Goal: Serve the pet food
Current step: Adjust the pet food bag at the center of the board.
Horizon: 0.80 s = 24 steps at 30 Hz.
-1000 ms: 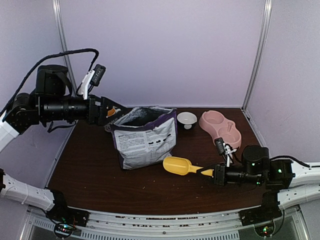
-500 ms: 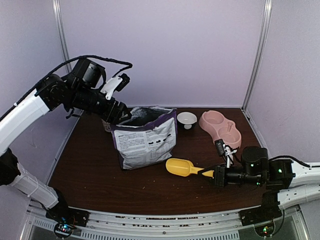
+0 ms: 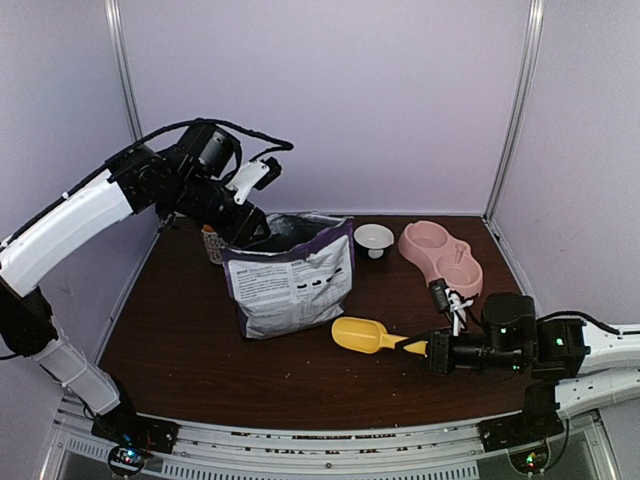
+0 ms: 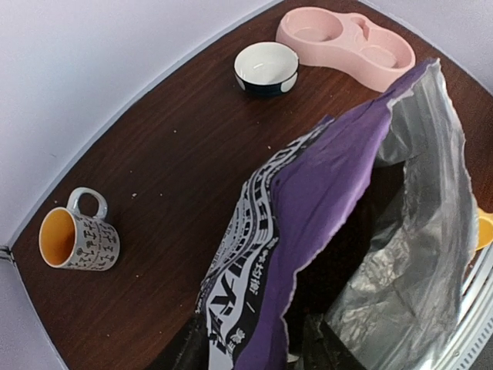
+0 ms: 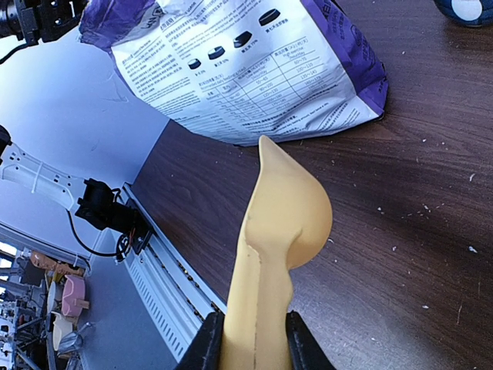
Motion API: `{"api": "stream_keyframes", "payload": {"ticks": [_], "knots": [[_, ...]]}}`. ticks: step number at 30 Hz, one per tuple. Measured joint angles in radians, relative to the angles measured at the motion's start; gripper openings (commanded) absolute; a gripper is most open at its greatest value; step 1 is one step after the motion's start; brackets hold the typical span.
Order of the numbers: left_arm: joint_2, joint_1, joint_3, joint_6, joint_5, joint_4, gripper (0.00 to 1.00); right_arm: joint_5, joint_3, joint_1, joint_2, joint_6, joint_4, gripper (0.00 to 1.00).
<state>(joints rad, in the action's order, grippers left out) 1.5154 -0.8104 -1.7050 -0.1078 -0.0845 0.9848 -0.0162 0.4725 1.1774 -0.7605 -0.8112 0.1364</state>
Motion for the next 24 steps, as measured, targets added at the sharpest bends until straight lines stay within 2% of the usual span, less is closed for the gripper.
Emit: {"api": "stream_keyframes", "payload": {"ticks": [5, 7, 16, 24], "knots": [[0.012, 0.0, 0.034, 0.033, -0.003, -0.026, 0.1, 0.008, 0.0, 0.0, 0.011, -0.003, 0.004, 0.0], [0.0, 0.0, 0.082, 0.041, 0.004, -0.051, 0.01, 0.014, 0.0, 0.0, 0.022, -0.002, 0.009, 0.0], [-0.141, 0.0, 0.314, 0.088, 0.119, -0.238, 0.0, 0.05, 0.065, 0.0, 0.09, 0.051, 0.151, 0.0], [-0.198, -0.005, 0.431, 0.11, 0.222, -0.364, 0.0, 0.072, 0.151, 0.0, 0.194, 0.111, 0.21, 0.0]]}}
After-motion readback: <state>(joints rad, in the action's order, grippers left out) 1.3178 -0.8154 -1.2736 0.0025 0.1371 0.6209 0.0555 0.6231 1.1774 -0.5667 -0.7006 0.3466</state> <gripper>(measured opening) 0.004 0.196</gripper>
